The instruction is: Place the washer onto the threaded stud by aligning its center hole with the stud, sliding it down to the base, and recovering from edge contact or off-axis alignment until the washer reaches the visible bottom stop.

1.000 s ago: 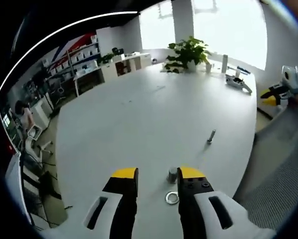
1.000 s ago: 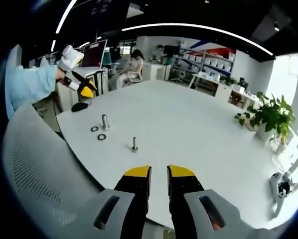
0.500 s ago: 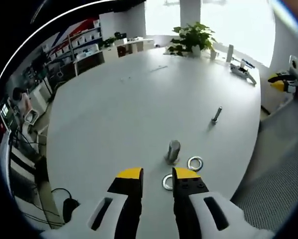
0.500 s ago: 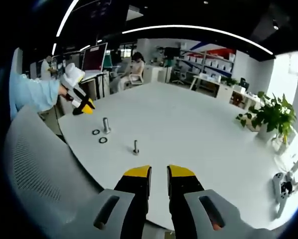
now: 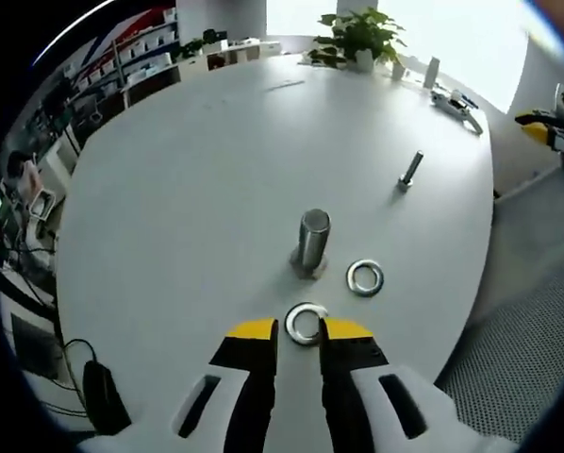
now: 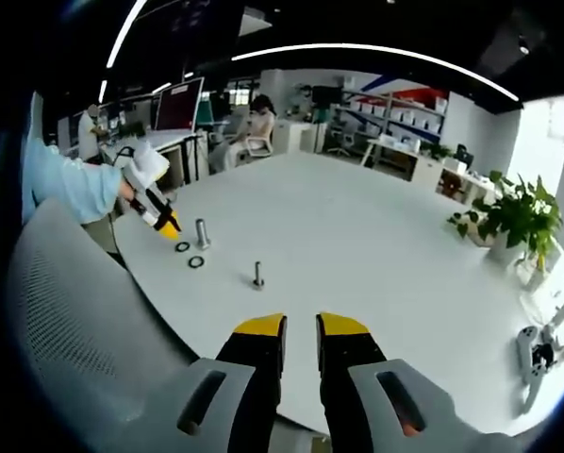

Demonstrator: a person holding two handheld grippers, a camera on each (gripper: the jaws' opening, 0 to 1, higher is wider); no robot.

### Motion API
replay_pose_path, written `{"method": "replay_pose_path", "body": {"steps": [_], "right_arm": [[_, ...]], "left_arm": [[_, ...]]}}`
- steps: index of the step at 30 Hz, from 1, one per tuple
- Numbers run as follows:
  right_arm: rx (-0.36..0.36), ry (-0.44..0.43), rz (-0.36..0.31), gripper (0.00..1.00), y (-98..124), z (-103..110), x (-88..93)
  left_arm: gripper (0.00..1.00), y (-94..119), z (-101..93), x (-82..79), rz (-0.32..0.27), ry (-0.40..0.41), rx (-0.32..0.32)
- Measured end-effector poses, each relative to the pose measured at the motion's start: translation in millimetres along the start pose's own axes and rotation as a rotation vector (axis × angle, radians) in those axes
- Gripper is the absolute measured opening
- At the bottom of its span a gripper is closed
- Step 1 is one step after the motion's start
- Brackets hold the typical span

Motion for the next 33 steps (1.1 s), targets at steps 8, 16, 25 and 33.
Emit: {"method": "replay_pose_path", "body": {"steps": [8, 16, 25, 33], "right_arm": [[0.002, -0.006, 0.0, 0.15, -0.4, -0.6, 0.4], [0.004, -0.003, 0.007, 0.15, -0.6, -0.7, 1.4], [0.007, 0.002, 0.008, 0.15, -0.3, -0.7, 1.5], [0.009, 0.006, 0.006, 0.15, -0.2, -0.7, 1.5]], "left_arm": [[0.12, -10.5, 1.7, 7.2, 0.068, 0.003, -0.004], [0.12, -17.8, 2.6, 10.6, 0.071, 0.03, -0.003], [0.09, -20.6, 1.6, 10.9, 0.021, -0.112, -0.005], [0.03, -22.0, 1.6, 8.4, 0.02, -0.143, -0.021]]}}
Point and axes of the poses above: the point that each gripper's makers call its tool centre point, and the gripper's own axes: y roughly backward along the fingers, z roughly to its left, x roughly out of its underside, the point moved 6 cm from there along y, roughly backward along the fingers, and after that the axes turned 7 degrees about y, right-handed, at the moved point
